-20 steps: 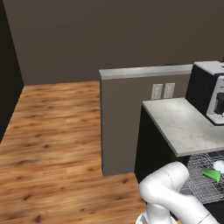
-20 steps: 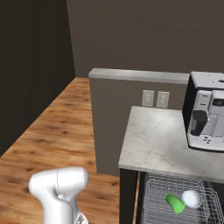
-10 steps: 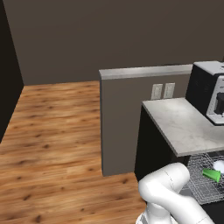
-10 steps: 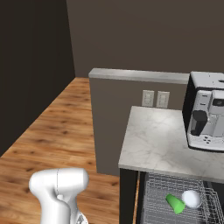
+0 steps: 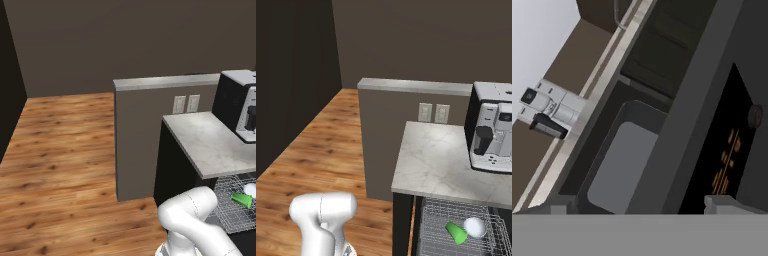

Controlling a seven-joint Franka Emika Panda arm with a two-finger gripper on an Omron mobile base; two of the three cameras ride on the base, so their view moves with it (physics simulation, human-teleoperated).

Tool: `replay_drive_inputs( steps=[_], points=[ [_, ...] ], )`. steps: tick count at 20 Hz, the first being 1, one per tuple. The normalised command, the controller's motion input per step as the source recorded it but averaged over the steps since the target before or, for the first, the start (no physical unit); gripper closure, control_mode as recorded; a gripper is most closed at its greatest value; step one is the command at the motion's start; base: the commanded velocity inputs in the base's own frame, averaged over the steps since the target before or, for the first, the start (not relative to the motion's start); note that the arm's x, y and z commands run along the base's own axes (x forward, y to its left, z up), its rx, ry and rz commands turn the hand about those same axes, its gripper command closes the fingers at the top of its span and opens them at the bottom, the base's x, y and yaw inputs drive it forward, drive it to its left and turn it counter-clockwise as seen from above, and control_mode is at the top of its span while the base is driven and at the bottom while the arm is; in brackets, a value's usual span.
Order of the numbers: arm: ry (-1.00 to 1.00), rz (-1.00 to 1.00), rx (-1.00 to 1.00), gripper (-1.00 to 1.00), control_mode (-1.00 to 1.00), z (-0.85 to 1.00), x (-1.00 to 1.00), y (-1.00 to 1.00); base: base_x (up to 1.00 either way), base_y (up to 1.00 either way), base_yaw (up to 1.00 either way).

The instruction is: Pick up the cup and bowl from the counter, place them in the dishwasher, and close the dishwasher door.

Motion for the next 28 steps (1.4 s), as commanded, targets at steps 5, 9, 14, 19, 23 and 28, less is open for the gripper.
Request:
replay_drive_inputs(
  steps=[5,9,14,19,23,28],
  points=[
    [-0.22,0.0,0.0,-1.0,-1.0,0.02,0.5,0.03,0.0,0.0,0.0],
    [-0.2,0.0,0.0,-1.0,-1.0,0.11,0.71,0.09,0.0,0.0,0.0],
    [-0.19,0.0,0.0,-1.0,-1.0,0.09,0.81,0.11,0.0,0.0,0.0],
    [-0.19,0.0,0.0,-1.0,-1.0,0.08,0.82,0.11,0.0,0.0,0.0],
    [-0.18,0.0,-0.01,-1.0,-1.0,0.07,0.88,0.1,0.0,0.0,0.0],
    [-0.17,0.0,-0.01,-1.0,-1.0,0.04,0.95,0.08,0.0,0.0,0.0]
  ],
)
